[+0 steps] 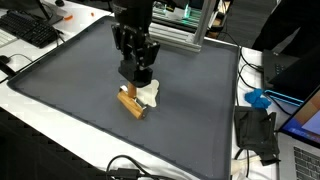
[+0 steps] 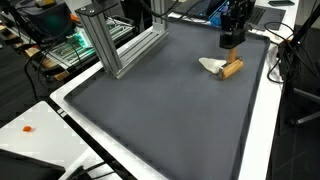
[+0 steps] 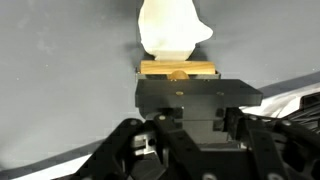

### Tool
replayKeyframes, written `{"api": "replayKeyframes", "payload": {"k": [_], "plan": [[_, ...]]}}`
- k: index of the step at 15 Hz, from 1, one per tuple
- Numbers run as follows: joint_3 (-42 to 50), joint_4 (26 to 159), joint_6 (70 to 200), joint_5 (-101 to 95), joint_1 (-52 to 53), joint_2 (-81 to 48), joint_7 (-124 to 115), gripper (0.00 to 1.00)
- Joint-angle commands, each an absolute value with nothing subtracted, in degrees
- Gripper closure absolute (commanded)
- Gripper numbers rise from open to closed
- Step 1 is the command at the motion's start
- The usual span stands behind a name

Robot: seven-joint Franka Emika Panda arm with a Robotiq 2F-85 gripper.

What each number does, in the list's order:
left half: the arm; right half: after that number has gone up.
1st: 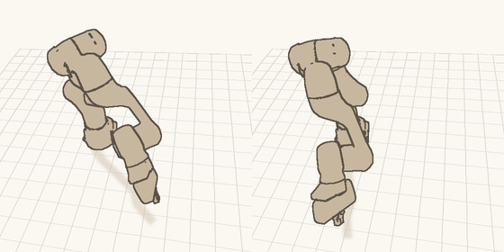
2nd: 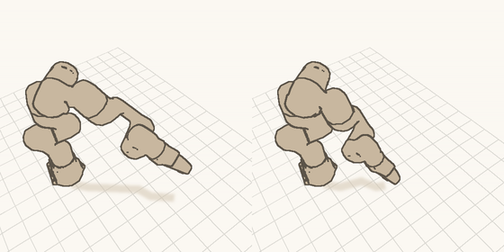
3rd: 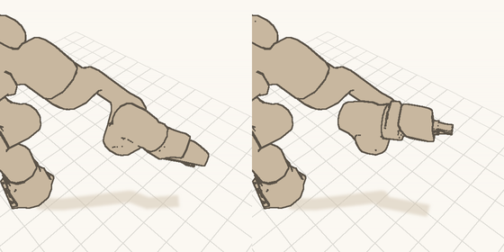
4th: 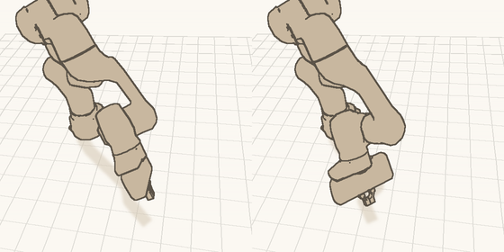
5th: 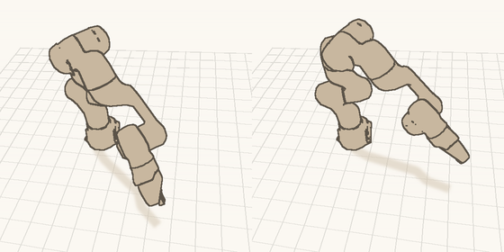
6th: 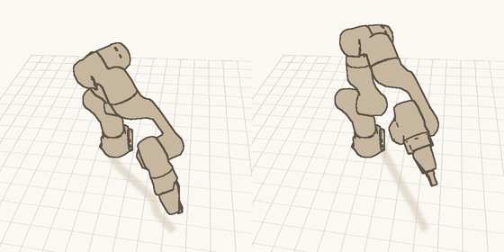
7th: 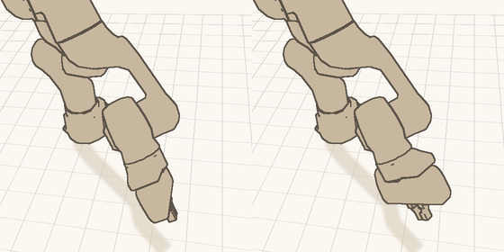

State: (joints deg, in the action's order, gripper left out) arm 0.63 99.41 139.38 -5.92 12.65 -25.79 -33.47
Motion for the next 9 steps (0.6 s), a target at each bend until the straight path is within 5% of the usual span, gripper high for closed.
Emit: {"api": "replayKeyframes", "payload": {"k": [1,9], "plan": [[-1.11,100.08,136.19,-1.94,11.31,-25.94,-28.9,0.73],[-1.08,98.47,131.87,-0.33,11.06,-25.64,-24.23,0.73]]}}
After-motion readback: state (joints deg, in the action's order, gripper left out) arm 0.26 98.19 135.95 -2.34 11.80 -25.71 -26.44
